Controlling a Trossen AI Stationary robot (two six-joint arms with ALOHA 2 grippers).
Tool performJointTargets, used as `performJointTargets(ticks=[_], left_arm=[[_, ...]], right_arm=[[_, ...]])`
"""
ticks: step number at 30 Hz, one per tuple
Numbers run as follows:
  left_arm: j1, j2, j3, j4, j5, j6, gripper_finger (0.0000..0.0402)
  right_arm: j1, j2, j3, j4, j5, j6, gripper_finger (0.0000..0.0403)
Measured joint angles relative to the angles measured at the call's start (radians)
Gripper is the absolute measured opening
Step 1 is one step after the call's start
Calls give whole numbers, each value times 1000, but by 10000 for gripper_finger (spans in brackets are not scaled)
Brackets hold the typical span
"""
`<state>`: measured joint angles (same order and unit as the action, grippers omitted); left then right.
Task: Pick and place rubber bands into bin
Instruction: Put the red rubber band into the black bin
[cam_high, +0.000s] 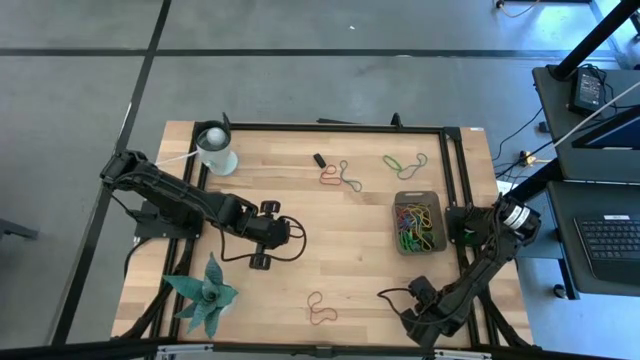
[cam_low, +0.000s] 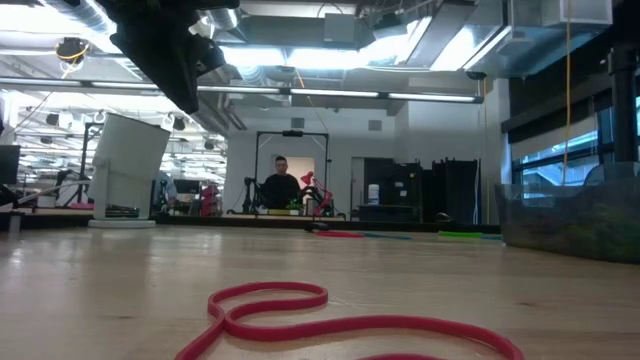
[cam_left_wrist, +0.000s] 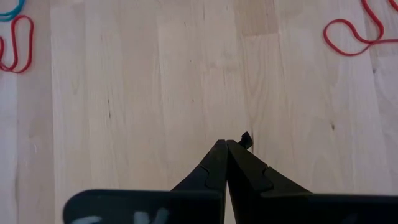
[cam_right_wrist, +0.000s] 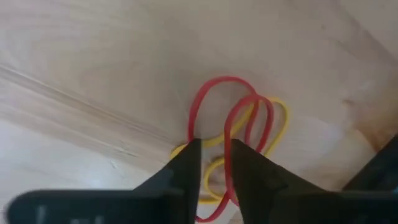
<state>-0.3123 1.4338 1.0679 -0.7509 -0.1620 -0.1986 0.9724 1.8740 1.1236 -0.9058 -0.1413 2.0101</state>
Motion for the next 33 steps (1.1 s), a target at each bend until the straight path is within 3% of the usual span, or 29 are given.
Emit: performJointTargets(ticks=[6, 13, 29, 33], left_arm=[[0, 0, 0, 0, 0, 2, 3], [0, 0, 0, 0, 0, 2, 3], [0, 0, 0, -1, 0, 61, 3], [0, 0, 0, -1, 0, 63, 3]], right_arm=[[0, 2, 5, 0, 1, -3, 9], [1, -9, 69, -95, 0, -3, 8], [1, -48, 453, -669, 0, -2, 4], [3, -63, 511, -666, 22, -8, 2]])
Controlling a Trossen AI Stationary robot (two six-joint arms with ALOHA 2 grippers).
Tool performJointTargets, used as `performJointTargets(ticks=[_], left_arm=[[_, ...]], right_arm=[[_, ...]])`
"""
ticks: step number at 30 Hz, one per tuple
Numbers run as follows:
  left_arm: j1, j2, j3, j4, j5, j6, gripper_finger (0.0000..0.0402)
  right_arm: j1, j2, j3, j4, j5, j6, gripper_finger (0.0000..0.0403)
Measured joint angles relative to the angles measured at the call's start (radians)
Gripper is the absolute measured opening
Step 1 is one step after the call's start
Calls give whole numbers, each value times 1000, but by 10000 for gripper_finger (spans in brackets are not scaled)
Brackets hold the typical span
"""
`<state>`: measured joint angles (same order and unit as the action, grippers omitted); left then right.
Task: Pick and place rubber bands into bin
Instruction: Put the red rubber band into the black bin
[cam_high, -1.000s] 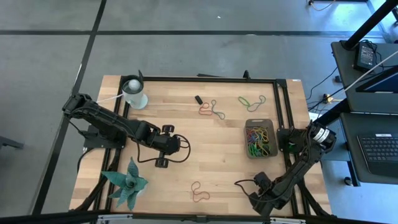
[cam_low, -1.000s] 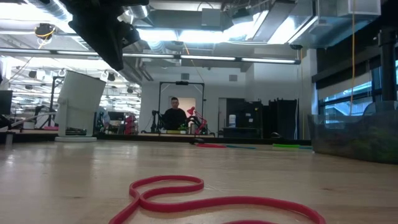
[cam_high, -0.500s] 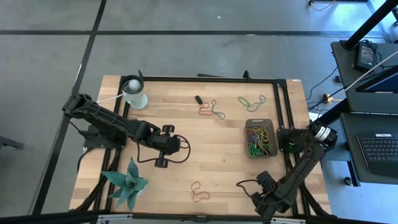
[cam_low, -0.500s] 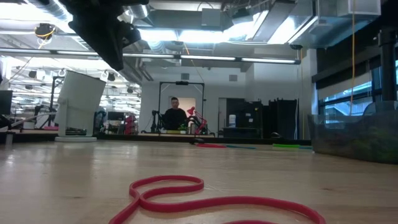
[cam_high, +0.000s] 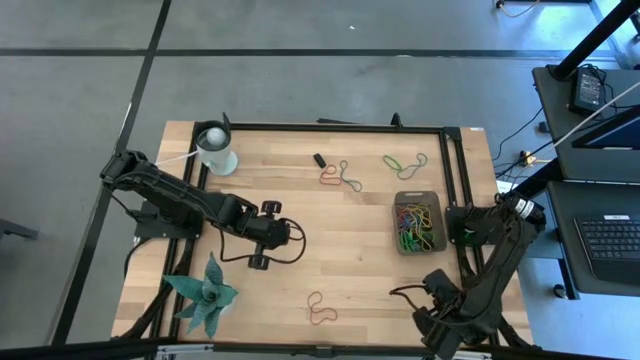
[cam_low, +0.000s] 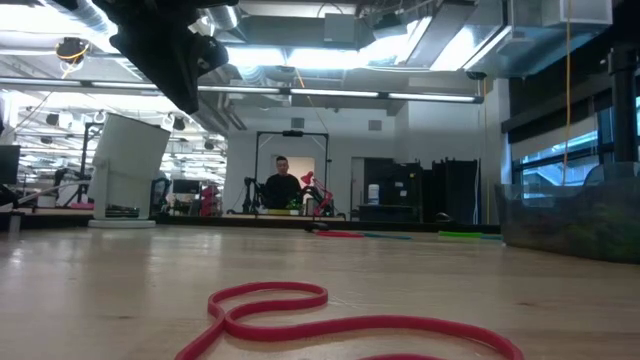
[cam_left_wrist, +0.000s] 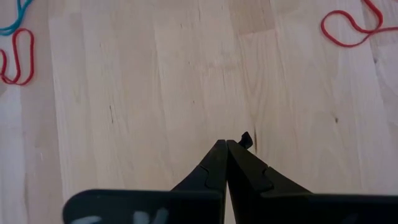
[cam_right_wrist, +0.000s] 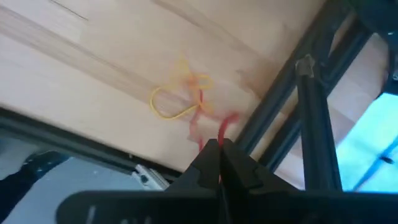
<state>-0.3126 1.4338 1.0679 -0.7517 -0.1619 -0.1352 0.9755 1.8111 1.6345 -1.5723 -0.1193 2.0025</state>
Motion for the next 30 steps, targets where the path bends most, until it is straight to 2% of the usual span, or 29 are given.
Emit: performJointTargets(ticks=[8, 15, 20, 30], left_arm=[[0, 0, 0, 0, 0, 0, 3], [0, 0, 0, 0, 0, -24, 3], [0, 0, 0, 0, 0, -26, 2], [0, 0, 0, -2, 0, -3, 2]], right_arm=[[2, -1, 34, 2, 68, 10, 4], [2, -1, 34, 1, 77, 33, 4], [2, -15, 34, 15, 181, 57, 5], [2, -15, 47, 42, 290, 59, 5]])
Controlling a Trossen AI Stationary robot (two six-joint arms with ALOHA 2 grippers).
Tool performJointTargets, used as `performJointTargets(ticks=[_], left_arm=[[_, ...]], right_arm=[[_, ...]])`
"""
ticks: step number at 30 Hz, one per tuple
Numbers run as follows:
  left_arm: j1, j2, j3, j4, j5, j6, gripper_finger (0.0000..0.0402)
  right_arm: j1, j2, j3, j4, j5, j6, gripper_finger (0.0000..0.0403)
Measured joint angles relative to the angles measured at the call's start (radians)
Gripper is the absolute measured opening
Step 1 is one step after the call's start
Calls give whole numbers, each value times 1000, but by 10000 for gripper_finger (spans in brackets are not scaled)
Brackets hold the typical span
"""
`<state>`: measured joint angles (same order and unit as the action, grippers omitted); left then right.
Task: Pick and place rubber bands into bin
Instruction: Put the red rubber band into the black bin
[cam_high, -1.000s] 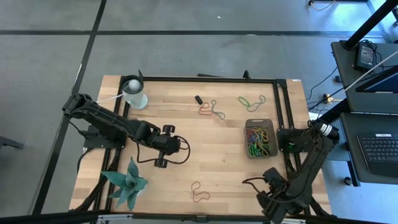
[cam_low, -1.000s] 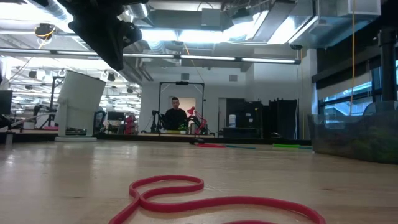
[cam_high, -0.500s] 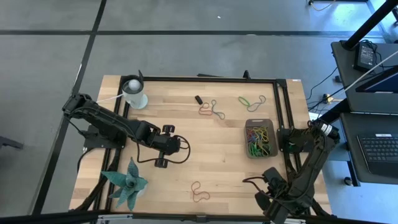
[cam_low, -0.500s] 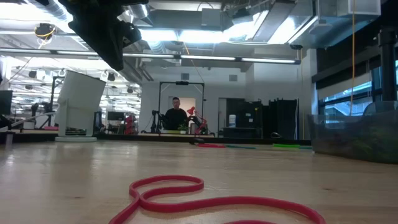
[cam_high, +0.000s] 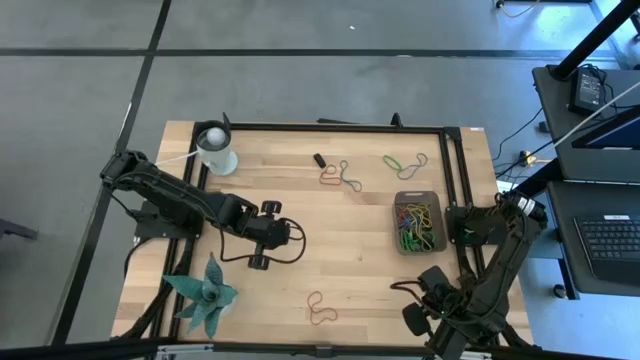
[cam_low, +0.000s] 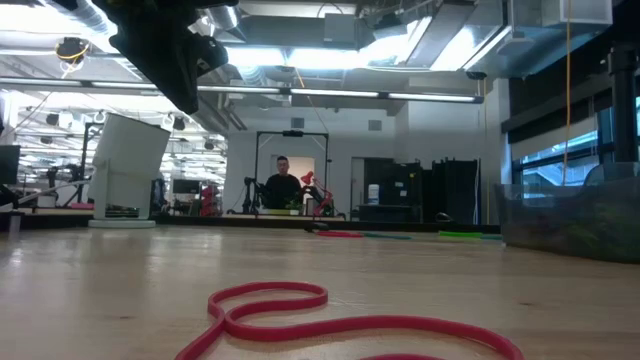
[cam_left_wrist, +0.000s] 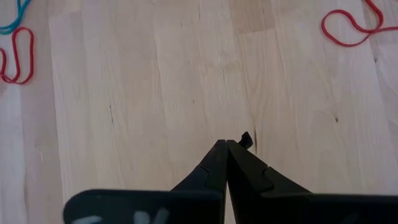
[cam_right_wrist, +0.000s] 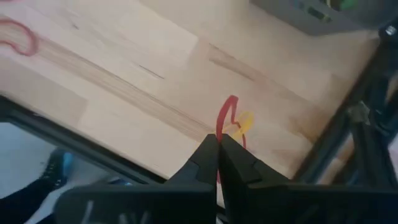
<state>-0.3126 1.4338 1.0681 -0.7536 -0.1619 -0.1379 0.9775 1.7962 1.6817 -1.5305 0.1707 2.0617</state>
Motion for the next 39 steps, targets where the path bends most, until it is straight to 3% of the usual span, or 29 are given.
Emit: performJointTargets(ticks=[6, 11, 16, 21, 24, 29, 35, 39], left_arm=[[0, 0, 0, 0, 0, 2, 3], [0, 0, 0, 0, 0, 2, 3], [0, 0, 0, -1, 1, 2, 3], [0, 0, 0, -1, 5, -3, 2], [0, 0, 0, -1, 6, -4, 2], [0, 0, 0, 0, 2, 13, 3], [0, 0, 0, 2, 0, 29, 3], [0, 0, 0, 2, 0, 29, 2]], right_arm=[[0, 0, 77, -16, 187, -10, 5], [0, -1, 117, -40, 213, -27, 5], [0, 0, 102, -41, 34, -16, 5], [0, 1, 95, -41, -217, 33, 5], [1, 1, 95, -40, -275, 51, 5], [0, 1, 95, -41, -265, 51, 5], [0, 1, 94, -40, -93, 46, 5], [-18, 0, 71, -40, -55, 27, 5]])
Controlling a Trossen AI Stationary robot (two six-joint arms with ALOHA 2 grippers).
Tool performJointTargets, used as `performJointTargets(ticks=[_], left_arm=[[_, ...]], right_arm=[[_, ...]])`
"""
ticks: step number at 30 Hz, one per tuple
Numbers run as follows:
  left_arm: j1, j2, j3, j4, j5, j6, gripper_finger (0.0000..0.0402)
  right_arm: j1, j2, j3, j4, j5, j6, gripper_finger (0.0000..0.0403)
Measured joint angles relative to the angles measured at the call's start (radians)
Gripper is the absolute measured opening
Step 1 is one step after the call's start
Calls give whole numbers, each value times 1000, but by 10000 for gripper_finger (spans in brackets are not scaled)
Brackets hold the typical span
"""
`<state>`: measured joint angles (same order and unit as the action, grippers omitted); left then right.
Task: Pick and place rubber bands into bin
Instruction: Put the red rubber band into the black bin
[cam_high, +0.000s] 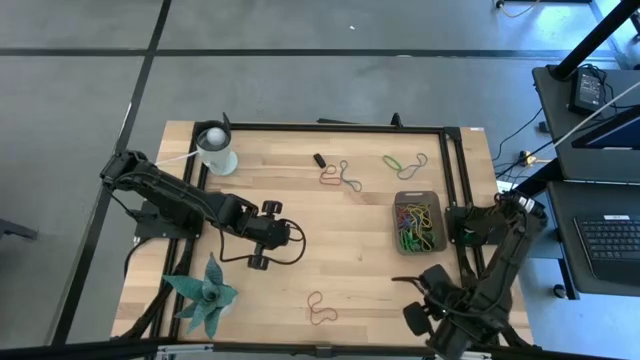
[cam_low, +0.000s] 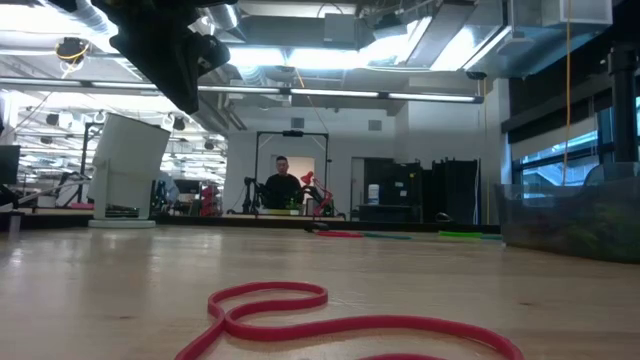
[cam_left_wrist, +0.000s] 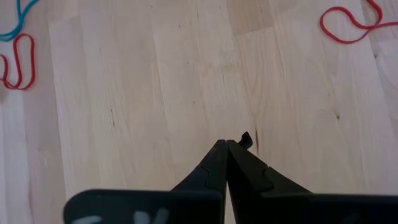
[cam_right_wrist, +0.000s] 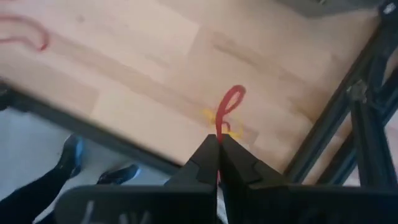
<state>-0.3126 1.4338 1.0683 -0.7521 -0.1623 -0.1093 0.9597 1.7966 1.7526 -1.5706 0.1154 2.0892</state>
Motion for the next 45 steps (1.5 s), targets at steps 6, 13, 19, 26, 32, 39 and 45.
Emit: performJointTargets(ticks=[6, 13, 19, 26, 32, 39, 45], left_arm=[[0, 0, 0, 0, 0, 0, 3], [0, 0, 0, 0, 0, 0, 2], [0, 0, 0, 0, 0, 0, 2], [0, 0, 0, 0, 0, 0, 3], [0, 0, 0, 0, 0, -2, 3], [0, 0, 0, 0, 0, -8, 1], [0, 0, 0, 0, 3, -8, 3]], right_arm=[[-31, 1, -129, 36, -51, 1, 5], [-77, 1, -284, 265, -91, -25, 5], [-120, 1, -391, 544, -83, -109, 5], [-153, 2, -467, 700, -29, -112, 23], [-159, 2, -502, 784, -29, -133, 59], [-160, 1, -516, 819, -29, -131, 108], [-160, 1, -516, 880, -21, -158, 130]])
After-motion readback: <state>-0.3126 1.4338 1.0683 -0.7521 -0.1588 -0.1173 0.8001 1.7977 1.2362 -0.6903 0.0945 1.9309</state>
